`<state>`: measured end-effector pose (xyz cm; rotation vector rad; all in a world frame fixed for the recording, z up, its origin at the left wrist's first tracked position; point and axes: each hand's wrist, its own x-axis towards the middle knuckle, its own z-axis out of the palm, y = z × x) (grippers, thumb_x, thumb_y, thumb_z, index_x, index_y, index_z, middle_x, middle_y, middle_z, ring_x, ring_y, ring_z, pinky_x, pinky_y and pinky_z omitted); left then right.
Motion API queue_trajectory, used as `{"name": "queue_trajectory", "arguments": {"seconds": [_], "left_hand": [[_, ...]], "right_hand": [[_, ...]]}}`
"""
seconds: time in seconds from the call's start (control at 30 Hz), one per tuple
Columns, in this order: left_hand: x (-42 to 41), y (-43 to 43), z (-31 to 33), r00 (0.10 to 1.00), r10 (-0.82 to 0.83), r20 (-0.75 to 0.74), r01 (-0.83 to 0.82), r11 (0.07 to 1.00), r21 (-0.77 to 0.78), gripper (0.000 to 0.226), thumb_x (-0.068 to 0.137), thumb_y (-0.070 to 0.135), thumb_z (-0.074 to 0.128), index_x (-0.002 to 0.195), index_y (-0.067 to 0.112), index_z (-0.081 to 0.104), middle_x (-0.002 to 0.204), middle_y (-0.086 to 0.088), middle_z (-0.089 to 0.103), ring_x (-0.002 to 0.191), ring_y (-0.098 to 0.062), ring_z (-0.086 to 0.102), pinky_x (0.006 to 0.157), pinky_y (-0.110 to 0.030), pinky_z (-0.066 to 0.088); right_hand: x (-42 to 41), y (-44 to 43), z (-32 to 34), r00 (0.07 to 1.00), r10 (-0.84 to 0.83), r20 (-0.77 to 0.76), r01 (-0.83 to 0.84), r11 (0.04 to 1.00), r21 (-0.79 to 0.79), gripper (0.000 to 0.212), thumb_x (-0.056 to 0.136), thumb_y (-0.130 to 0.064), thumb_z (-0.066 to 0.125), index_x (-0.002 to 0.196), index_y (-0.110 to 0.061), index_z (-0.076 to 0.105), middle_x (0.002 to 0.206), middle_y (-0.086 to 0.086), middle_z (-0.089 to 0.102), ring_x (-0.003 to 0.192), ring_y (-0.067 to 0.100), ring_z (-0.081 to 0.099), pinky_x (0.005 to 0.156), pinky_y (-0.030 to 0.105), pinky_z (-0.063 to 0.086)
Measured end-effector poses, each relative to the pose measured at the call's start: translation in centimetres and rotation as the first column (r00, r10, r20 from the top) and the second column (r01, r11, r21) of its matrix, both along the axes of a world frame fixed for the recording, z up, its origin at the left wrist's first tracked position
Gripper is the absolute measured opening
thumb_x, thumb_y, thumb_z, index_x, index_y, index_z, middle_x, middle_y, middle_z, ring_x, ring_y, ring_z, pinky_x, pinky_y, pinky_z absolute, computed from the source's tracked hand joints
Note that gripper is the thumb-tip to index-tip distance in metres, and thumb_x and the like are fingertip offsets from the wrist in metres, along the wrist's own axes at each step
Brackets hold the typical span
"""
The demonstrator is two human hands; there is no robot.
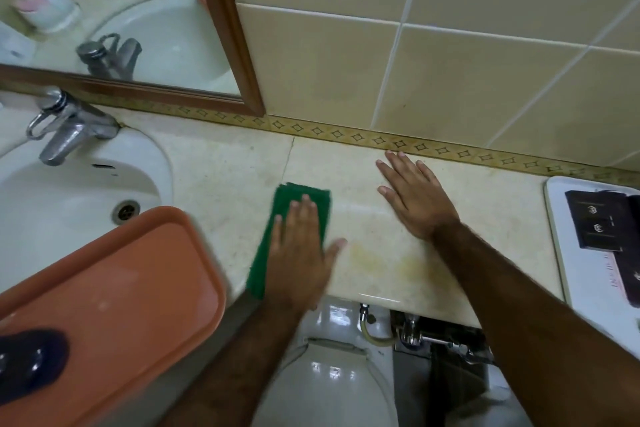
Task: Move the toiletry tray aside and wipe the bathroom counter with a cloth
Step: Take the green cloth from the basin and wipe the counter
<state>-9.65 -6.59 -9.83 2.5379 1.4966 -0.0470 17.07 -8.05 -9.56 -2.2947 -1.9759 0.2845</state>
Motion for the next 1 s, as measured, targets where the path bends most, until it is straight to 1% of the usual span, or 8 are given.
{"name": "queue_trajectory", "arguments": {"seconds": [0.1,0.2,0.33,0.47,0.6,0.7,0.87,1.0], "left_hand": [[-0.4,5.2,0.3,0.983,0.181,0.004,-0.181,0.983,0.034,0.088,0.101,0.069,0.007,0.163,0.007,0.010,0.171,-0.010,0.009,0.158,-0.026,0.008,0.127,-0.050,0.012],[2.3,6.9,0.5,0.973,0.229,0.000,-0.229,0.973,0.032,0.090,0.099,0.069,0.003,0.163,0.006,0.010,0.171,-0.012,0.008,0.159,-0.028,0.007,0.127,-0.052,0.011],[5.6,1.4,0.1,0.999,0.004,0.036,-0.005,0.999,0.043,0.092,0.099,0.071,0.005,0.162,0.006,0.014,0.170,-0.013,0.010,0.158,-0.029,0.009,0.126,-0.053,0.014],[3.0,-4.4,-0.1,0.972,-0.232,0.032,0.232,0.973,-0.010,0.092,0.099,0.073,0.011,0.161,0.006,0.022,0.170,-0.010,0.015,0.157,-0.027,0.016,0.125,-0.052,0.021],[-1.2,0.7,0.1,0.998,-0.022,-0.052,0.024,0.999,0.027,0.089,0.099,0.071,0.004,0.163,0.009,0.007,0.171,-0.008,0.003,0.159,-0.024,0.004,0.127,-0.049,0.014],[-0.1,3.6,0.5,0.994,0.100,-0.046,-0.099,0.994,0.042,0.091,0.098,0.070,0.004,0.164,0.007,0.009,0.172,-0.008,0.006,0.159,-0.024,0.004,0.127,-0.049,0.010],[5.7,-1.3,0.3,1.000,-0.003,-0.015,0.004,0.999,0.033,0.097,0.096,0.075,0.001,0.163,0.006,0.008,0.171,-0.013,0.002,0.159,-0.027,0.000,0.126,-0.054,0.007],[9.5,-8.5,0.9,0.975,-0.209,0.069,0.211,0.977,-0.024,0.096,0.096,0.073,-0.001,0.162,0.005,0.017,0.171,-0.012,0.008,0.159,-0.027,0.006,0.126,-0.052,0.011]], "right_hand": [[0.0,-0.1,-0.2,1.000,-0.001,0.007,0.001,1.000,0.010,0.059,0.109,-0.050,0.022,0.164,-0.029,0.022,0.174,-0.006,0.013,0.161,0.013,0.009,0.130,0.041,0.010],[0.0,-0.1,-0.4,1.000,0.004,0.012,-0.004,1.000,0.021,0.059,0.109,-0.050,0.020,0.164,-0.029,0.023,0.174,-0.005,0.015,0.160,0.014,0.010,0.130,0.041,0.009],[-0.1,-0.1,-0.3,1.000,0.001,0.005,-0.001,1.000,0.021,0.058,0.109,-0.048,0.024,0.164,-0.028,0.024,0.174,-0.004,0.016,0.160,0.015,0.011,0.130,0.041,0.009],[-0.2,-0.1,0.0,1.000,0.012,-0.006,-0.012,1.000,0.017,0.058,0.110,-0.047,0.022,0.164,-0.027,0.023,0.174,-0.003,0.016,0.161,0.016,0.011,0.130,0.042,0.009],[-0.1,-0.2,0.0,1.000,0.007,-0.004,-0.007,1.000,0.031,0.056,0.110,-0.044,0.024,0.164,-0.027,0.025,0.173,-0.003,0.017,0.160,0.016,0.012,0.130,0.041,0.009],[0.2,-0.2,-0.2,0.999,0.017,-0.039,-0.015,0.999,0.048,0.055,0.111,-0.044,0.024,0.163,-0.027,0.027,0.173,-0.004,0.019,0.160,0.015,0.013,0.130,0.041,0.009],[1.0,-0.3,0.1,0.966,0.008,-0.258,0.011,0.997,0.075,0.048,0.113,-0.033,0.031,0.159,-0.023,0.040,0.170,-0.002,0.028,0.159,0.015,0.018,0.129,0.037,0.010],[1.4,-0.4,2.7,0.838,-0.094,-0.537,0.086,0.995,-0.039,0.047,0.113,-0.032,0.032,0.156,-0.018,0.045,0.167,0.001,0.035,0.157,0.016,0.023,0.129,0.034,0.010]]}}
